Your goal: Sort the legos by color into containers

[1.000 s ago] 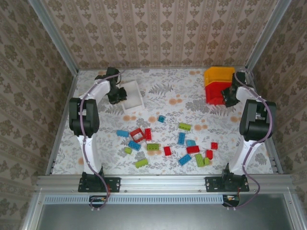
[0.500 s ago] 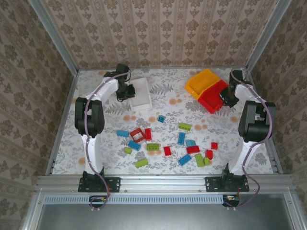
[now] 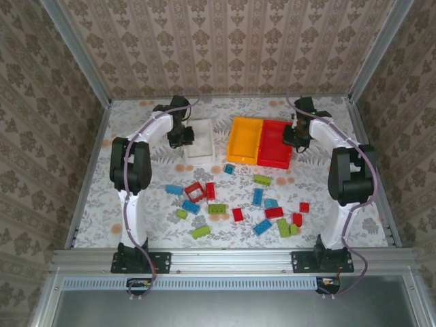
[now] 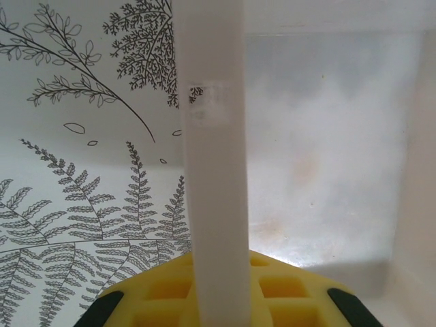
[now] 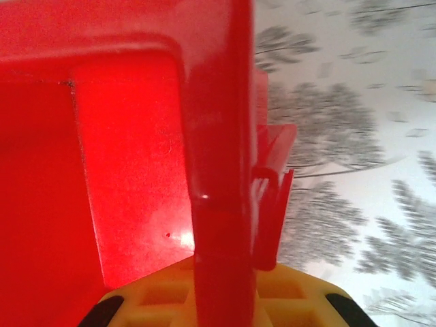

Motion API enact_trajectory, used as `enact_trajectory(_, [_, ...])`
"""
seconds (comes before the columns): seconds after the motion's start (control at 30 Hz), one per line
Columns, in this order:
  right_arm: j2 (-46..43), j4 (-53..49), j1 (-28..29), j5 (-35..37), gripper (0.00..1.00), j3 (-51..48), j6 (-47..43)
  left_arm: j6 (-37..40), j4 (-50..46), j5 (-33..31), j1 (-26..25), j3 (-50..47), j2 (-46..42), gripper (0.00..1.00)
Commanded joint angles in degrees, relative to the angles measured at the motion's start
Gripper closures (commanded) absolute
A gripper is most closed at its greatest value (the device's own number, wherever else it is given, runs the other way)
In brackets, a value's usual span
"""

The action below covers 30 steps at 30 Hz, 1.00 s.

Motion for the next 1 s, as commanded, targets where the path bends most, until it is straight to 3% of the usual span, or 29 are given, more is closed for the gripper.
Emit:
enact_trajectory(0.0, [3.1, -0.6, 0.7, -5.8, 0.98, 4.0, -3.9, 3.2, -2.5, 0.8, 0.5, -0.1, -0.8, 1.0])
enact_trajectory(0.2, [7.5, -3.3, 3.6, -7.0, 0.99, 8.4, -6.2, 3.1, -3.5, 0.4, 0.3, -0.1, -0.6, 1.0])
enact_trajectory(0.77, [14.2, -7.7, 1.8, -6.9, 0.99, 17.7, -8.6, 4.8, -4.3, 2.2, -0.5, 2.4, 0.7, 1.0])
enact_trajectory(0.97, [14.8, -7.3, 1.7, -7.3, 0.81, 18.1, -7.4, 3.0, -4.1, 2.9, -1.0, 4.0, 2.2, 0.98])
